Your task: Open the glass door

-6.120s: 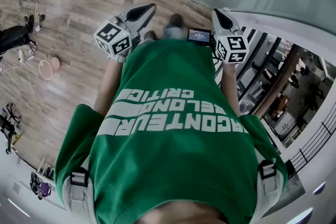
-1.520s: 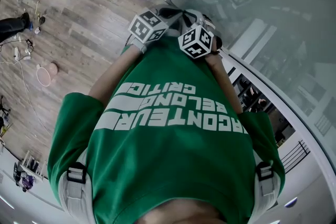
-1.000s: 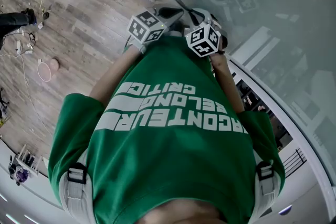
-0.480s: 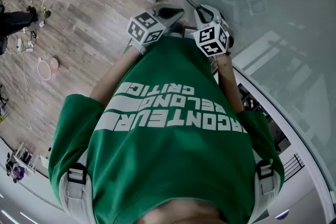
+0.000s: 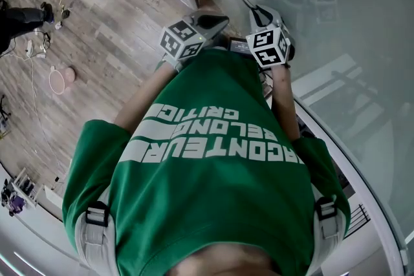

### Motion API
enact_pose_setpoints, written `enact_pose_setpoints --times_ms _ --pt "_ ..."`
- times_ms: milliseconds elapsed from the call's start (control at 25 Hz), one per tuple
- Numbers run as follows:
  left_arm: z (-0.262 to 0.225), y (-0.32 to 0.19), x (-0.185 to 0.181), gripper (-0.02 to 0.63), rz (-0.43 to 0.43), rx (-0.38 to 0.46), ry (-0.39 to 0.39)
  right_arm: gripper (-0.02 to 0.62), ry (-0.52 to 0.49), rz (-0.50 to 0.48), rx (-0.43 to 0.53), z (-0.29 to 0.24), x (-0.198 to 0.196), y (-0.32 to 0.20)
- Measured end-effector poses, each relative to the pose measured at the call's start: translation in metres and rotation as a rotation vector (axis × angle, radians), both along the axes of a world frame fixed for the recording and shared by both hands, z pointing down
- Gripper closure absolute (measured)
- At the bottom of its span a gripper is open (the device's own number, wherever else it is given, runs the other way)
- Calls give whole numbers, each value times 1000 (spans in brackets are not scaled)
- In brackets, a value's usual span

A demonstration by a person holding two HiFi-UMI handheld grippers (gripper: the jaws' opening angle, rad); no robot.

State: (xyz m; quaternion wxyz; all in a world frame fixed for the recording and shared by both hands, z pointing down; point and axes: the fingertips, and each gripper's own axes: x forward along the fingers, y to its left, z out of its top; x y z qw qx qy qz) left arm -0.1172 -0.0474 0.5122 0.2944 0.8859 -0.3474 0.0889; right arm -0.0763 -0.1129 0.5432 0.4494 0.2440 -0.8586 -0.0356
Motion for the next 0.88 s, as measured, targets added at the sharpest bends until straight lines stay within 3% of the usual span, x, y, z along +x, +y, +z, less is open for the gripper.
enact_pose_setpoints --times_ms 880 --pt "22 1 68 597 -77 -24 -4 554 -92 157 -12 14 31 -79"
